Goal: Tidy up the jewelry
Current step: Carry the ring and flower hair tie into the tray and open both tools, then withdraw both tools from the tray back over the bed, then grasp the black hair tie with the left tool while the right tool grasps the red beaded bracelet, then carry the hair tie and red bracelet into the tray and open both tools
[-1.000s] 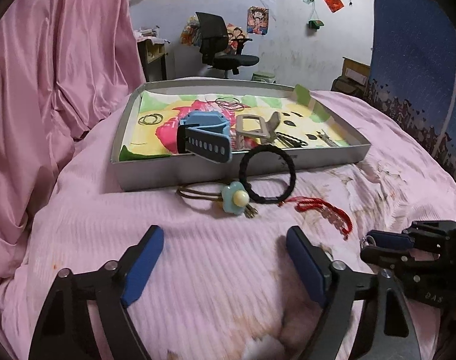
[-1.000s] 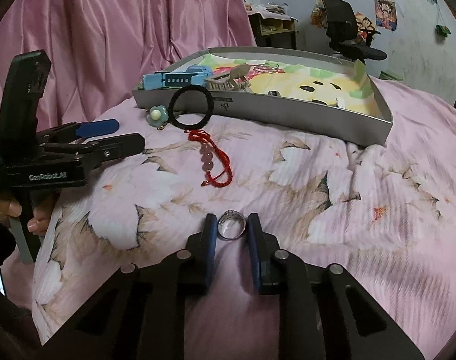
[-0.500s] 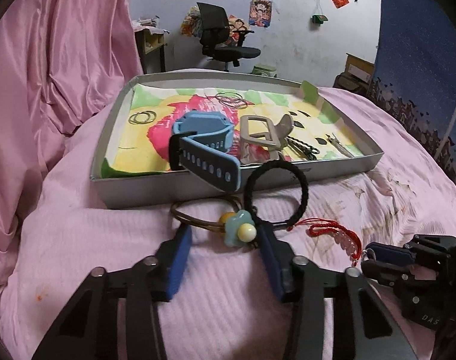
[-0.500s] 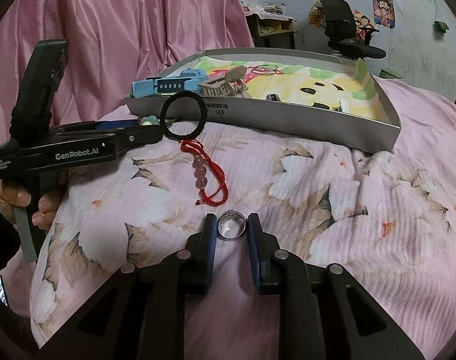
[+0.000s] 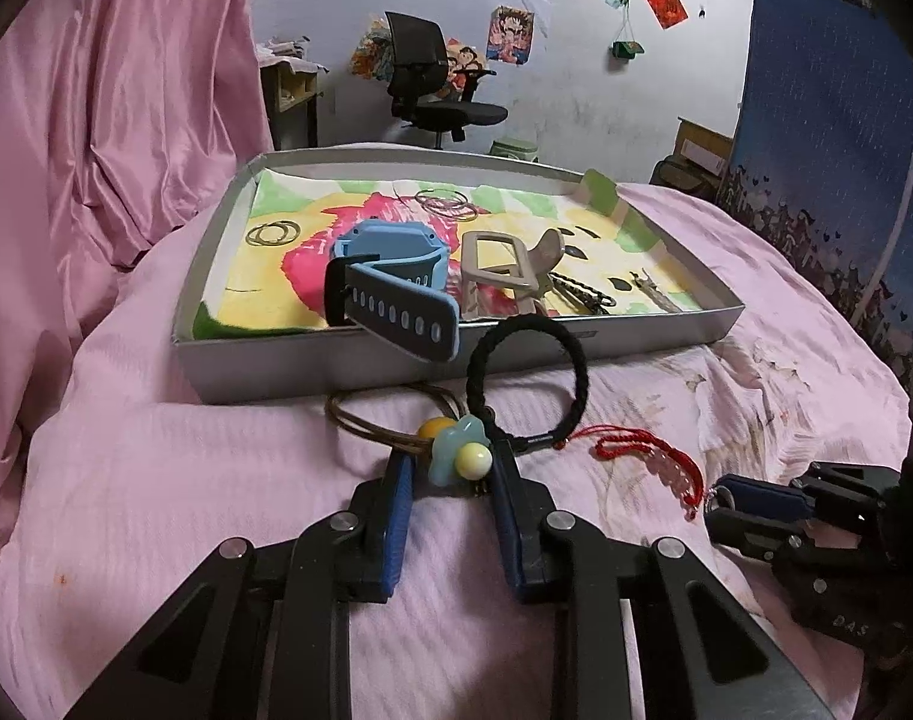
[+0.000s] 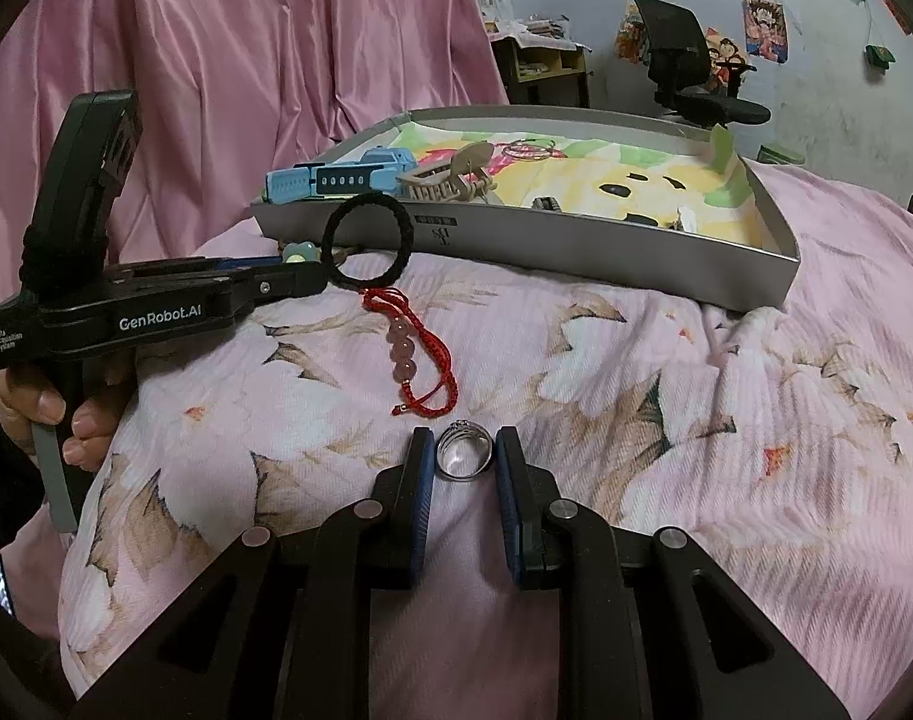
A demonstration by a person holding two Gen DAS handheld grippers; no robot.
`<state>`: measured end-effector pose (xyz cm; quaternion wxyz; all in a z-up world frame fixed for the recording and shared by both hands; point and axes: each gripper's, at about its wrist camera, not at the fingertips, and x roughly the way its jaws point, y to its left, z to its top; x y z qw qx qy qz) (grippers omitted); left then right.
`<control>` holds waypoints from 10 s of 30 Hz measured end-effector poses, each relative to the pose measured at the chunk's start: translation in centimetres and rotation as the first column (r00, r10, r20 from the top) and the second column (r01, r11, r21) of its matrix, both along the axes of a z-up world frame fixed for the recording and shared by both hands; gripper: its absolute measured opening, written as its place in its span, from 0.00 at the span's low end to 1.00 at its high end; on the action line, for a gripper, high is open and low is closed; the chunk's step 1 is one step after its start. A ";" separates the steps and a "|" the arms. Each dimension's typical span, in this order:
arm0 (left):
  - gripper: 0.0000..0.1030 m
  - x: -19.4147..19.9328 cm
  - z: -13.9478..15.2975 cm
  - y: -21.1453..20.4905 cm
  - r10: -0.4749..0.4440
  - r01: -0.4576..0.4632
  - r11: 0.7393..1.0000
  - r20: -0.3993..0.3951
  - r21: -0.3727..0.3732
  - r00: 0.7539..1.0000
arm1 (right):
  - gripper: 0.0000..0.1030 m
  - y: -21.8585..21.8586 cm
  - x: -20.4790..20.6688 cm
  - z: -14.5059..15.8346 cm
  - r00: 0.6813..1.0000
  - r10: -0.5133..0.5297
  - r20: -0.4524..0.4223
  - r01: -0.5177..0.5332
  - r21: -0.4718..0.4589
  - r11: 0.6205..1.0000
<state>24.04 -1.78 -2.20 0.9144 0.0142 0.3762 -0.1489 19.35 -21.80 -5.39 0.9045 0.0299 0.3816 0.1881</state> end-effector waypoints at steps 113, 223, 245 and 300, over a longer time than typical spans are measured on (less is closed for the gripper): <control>1.00 -4.6 7.4 0.2 0.237 -0.198 0.969 0.344 -0.145 0.909 | 0.99 -5.4 -1.3 8.8 0.863 -0.295 0.410 0.260 0.139 0.956; 0.05 -0.6 4.6 -1.8 -0.011 0.027 0.991 0.121 -0.129 0.993 | 0.08 -1.9 0.1 3.9 0.960 -0.137 0.245 0.110 0.120 0.987; 0.05 8.4 4.2 -6.7 0.106 -0.094 0.984 0.072 -0.149 0.992 | 0.08 -6.9 8.3 5.2 0.910 -0.321 0.263 0.269 0.214 0.939; 0.41 11.9 3.1 -9.9 0.080 -0.080 0.997 -0.011 0.019 0.997 | 0.26 -7.1 11.9 0.5 0.942 -0.328 0.072 0.311 0.181 0.933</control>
